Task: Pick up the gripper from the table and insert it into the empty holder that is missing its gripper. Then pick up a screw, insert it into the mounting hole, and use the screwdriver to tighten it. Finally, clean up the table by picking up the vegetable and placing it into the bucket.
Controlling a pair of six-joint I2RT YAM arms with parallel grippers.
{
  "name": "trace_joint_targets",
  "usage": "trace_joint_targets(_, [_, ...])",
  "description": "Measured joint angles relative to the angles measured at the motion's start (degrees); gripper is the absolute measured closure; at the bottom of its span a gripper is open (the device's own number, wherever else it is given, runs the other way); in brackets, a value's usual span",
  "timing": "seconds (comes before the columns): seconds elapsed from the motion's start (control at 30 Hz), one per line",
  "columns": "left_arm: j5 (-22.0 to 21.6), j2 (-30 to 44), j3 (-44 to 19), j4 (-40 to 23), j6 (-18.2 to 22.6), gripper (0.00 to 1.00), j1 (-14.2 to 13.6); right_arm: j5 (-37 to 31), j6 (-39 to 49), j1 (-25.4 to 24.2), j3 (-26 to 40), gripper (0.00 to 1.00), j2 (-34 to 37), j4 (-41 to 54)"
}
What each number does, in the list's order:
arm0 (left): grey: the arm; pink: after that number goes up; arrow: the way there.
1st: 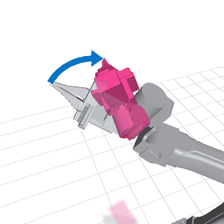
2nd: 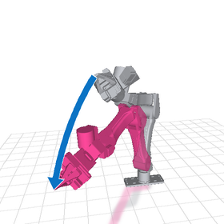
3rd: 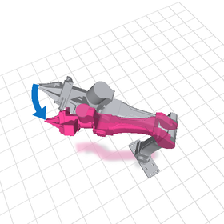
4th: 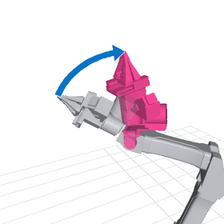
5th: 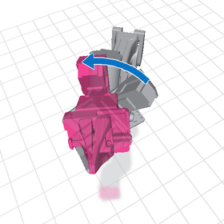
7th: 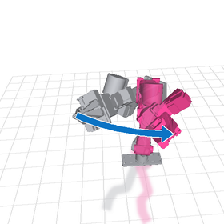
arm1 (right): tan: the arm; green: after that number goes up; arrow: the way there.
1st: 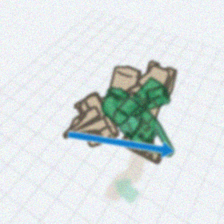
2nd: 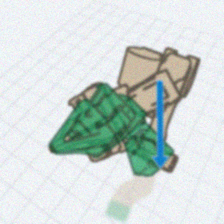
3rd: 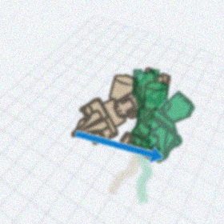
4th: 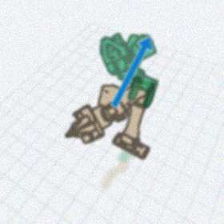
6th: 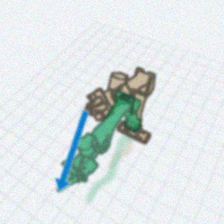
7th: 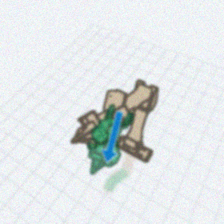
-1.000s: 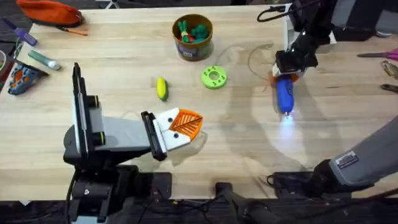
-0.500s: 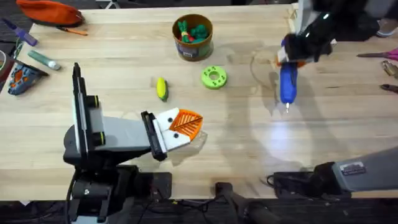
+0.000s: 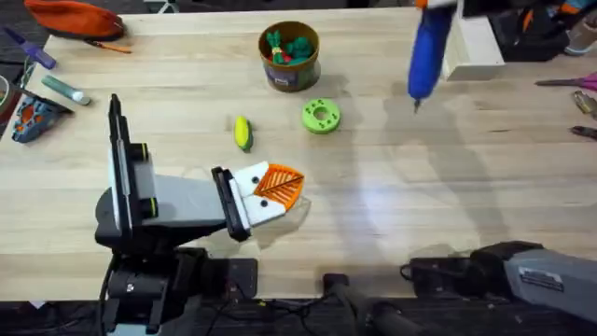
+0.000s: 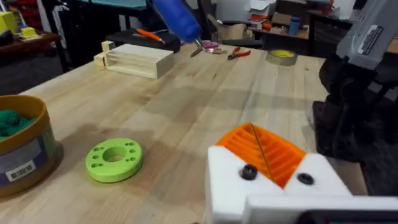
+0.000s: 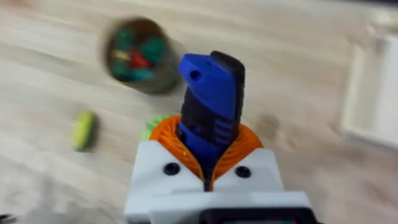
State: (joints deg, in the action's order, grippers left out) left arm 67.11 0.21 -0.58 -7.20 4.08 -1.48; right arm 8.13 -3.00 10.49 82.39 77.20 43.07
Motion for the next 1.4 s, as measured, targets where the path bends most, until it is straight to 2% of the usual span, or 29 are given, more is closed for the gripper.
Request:
trace_joint_targets(0.23, [0.00,0.00,0.00,0.00,-0.01,0.988,0.00,18.72,0.28,0.20,0.04,0.979,-4.78,-10.61])
trace_joint_targets(0.53, [0.00,0.00,0.00,0.00,-0.01,0.988,0.00,44.65,0.99,0.23,0.07,0.979,-5.34,-25.14])
trace_joint_targets(0.57, [0.00,0.00,0.00,0.00,0.01,0.988,0.00,50.51,2.48,0.75,0.07,0.979,-5.34,-26.22])
trace_joint_targets(0.63, [0.00,0.00,0.00,0.00,0.01,0.988,0.00,52.73,3.84,1.80,0.07,0.979,-5.34,-25.78])
trace_joint_targets(0.67, [0.00,0.00,0.00,0.00,0.01,0.988,0.00,53.48,5.43,3.88,0.07,0.979,-5.34,-25.14])
trace_joint_targets(0.87, [0.00,0.00,0.00,0.00,0.00,0.988,0.00,52.77,8.46,8.02,-0.44,0.979,-5.34,-25.80])
trace_joint_targets(1.0, [0.00,0.00,0.00,0.00,0.01,0.988,0.00,52.71,9.23,10.38,-3.14,0.979,-5.34,-31.34])
trace_joint_targets(1.2, [0.00,0.00,0.00,0.00,0.01,0.988,0.00,50.98,4.20,12.48,-11.99,0.979,-5.34,-49.02])
trace_joint_targets(1.33, [0.00,0.00,0.00,0.00,-0.01,0.988,0.00,50.37,-1.81,12.60,-19.26,0.979,-5.34,-64.27])
trace_joint_targets(1.37, [0.00,0.00,0.00,0.00,0.00,0.988,0.00,50.75,-6.84,12.66,-24.26,0.979,-5.34,-76.78])
trace_joint_targets(1.4, [0.00,0.00,0.00,0.00,0.01,0.988,0.00,51.50,-7.70,12.72,-24.96,0.979,-5.34,-79.05])
